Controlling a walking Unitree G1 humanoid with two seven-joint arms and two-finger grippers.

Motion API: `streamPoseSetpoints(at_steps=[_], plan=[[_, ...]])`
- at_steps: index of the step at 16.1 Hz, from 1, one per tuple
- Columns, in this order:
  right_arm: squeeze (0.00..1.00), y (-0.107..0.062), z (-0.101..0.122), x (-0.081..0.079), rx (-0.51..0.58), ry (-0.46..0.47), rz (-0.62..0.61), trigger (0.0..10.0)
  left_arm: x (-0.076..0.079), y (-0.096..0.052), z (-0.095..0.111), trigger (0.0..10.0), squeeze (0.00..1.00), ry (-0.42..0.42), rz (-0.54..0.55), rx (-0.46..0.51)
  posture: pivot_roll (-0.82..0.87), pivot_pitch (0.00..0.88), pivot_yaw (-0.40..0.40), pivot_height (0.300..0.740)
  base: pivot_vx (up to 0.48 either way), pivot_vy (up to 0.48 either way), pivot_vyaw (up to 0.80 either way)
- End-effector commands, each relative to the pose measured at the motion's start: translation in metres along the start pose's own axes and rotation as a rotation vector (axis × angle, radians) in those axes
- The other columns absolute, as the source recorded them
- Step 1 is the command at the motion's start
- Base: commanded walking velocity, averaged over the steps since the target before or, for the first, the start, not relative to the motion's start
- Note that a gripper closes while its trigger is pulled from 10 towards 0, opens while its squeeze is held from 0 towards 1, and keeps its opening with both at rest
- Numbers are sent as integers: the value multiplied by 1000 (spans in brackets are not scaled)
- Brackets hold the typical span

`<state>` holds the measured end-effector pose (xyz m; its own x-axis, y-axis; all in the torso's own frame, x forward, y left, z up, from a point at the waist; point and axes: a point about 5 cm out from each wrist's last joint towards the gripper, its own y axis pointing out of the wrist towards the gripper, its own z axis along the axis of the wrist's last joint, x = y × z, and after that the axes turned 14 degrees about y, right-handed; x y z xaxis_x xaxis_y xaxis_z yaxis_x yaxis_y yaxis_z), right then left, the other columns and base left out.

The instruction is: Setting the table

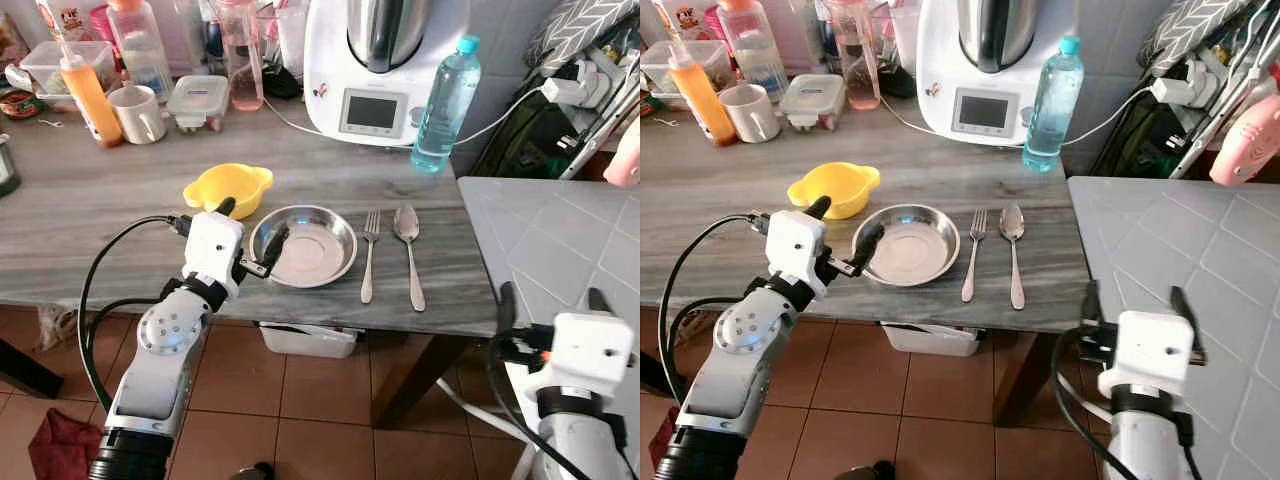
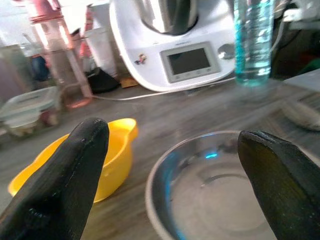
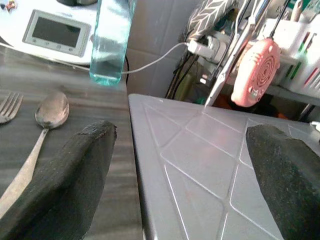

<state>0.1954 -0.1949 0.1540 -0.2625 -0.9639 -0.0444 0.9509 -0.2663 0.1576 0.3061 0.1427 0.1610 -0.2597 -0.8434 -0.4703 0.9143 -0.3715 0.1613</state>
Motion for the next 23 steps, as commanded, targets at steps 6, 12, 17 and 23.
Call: streamPoseSetpoints(at_steps=[6, 12, 17, 23], plan=[[0, 9, 2, -7, 28, -6, 24, 10000, 7, -1, -20, 10000, 0, 59, 28, -92, 51, 82, -12, 740, 0, 0, 0], [0, 12, 1, -7, 18, -5, 39, 10000, 13, 1, -20, 10000, 0, 54, 28, -88, 52, 84, -19, 740, -244, 0, 0], [0, 12, 0, -6, 9, -5, 31, 10000, 13, 2, -19, 10000, 0, 63, 24, -86, 45, 89, -19, 740, -252, 0, 0], [0, 16, 1, -4, 14, 0, 27, 10000, 12, 4, -20, 10000, 0, 71, 22, -87, 47, 93, -14, 740, -261, 0, 0]])
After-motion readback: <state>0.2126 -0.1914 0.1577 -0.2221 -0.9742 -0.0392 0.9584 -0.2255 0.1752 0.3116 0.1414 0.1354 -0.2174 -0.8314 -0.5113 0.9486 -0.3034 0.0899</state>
